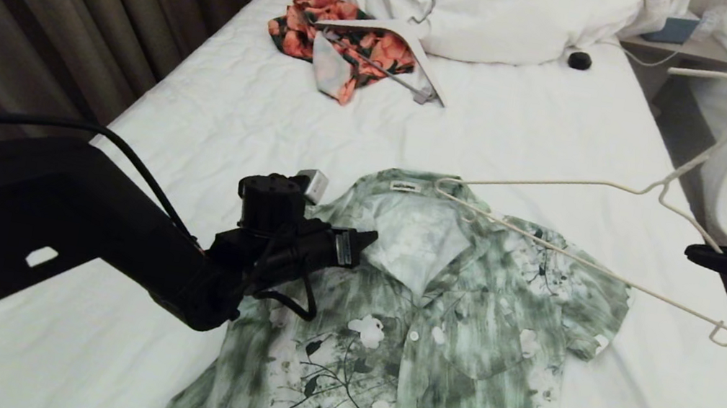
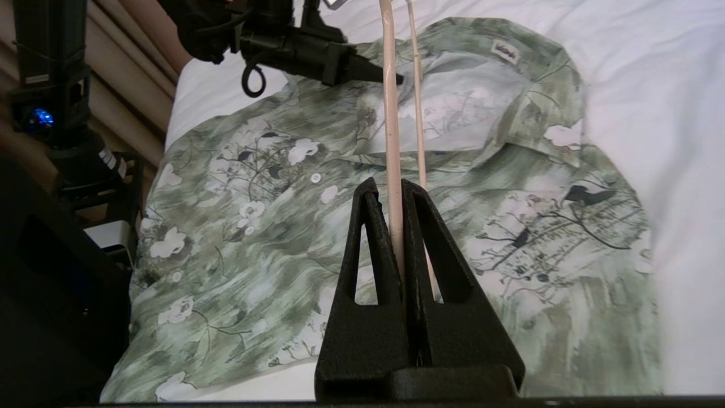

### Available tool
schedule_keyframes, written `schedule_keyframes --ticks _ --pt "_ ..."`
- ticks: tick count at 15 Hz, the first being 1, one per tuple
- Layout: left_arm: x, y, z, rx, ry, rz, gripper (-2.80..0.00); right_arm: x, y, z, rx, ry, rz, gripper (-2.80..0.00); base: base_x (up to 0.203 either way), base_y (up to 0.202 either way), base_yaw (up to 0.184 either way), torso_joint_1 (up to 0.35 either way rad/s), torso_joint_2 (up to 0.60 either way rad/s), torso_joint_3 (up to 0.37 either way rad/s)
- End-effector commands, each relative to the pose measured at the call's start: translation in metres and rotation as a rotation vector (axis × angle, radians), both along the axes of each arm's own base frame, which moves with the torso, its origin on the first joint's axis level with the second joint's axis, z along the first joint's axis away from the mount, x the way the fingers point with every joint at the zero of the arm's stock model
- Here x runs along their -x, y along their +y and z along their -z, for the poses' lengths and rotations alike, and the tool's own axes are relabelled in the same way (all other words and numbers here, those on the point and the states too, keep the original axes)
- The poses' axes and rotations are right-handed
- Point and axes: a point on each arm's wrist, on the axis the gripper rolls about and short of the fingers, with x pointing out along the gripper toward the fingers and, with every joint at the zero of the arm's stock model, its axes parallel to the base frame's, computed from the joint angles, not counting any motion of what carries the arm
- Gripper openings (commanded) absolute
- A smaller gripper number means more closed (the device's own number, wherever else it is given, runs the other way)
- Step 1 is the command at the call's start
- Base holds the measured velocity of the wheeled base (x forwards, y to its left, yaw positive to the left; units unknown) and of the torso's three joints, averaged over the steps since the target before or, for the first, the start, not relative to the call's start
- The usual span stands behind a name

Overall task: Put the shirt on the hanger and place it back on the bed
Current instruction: Lift the shirt and hanger, then hook one side of the shirt onto the hanger

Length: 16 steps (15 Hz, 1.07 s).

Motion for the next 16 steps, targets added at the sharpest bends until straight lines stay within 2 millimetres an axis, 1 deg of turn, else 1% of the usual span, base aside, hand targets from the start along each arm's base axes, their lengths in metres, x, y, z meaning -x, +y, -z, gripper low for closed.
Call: schedule_keyframes --ticks 1,2,4,8,10,12,16 --pt "0.001 0.0 -0.008 0.013 -0.022 0.001 -2.8 -0.002 0.002 0.002 -0.007 0.004 -0.013 -2.8 0.0 0.0 0.0 0.0 0.0 0.0" --pt "0.003 0.002 -0.016 0.021 -0.038 0.001 -2.8 -0.006 0.007 0.005 -0.01 0.015 -0.033 -2.8 0.0 0.0 0.0 0.0 0.0 0.0" --pt "0.015 0.003 -0.038 0.036 -0.068 0.012 -2.8 -0.015 0.019 0.013 -0.02 0.055 -0.075 -2.8 0.0 0.0 0.0 0.0 0.0 0.0" --pt "0.051 0.005 -0.088 0.064 -0.121 0.055 -2.8 -0.025 0.037 0.021 0.01 0.088 -0.11 -2.8 0.0 0.0 0.0 0.0 0.0 0.0" --pt "0.068 0.006 -0.106 0.054 -0.133 0.078 -2.8 -0.032 0.043 0.023 0.013 0.085 -0.133 -2.8 0.0 0.0 0.0 0.0 0.0 0.0" --pt "0.076 0.004 -0.112 0.026 -0.144 0.101 -2.8 -0.043 0.055 0.019 0.021 0.08 -0.166 -2.8 0.0 0.0 0.0 0.0 0.0 0.0" --pt "0.086 -0.012 -0.122 0.034 -0.169 0.151 -2.8 -0.046 0.087 0.018 0.027 0.076 -0.261 -2.8 0.0 0.0 0.0 0.0 0.0 0.0"
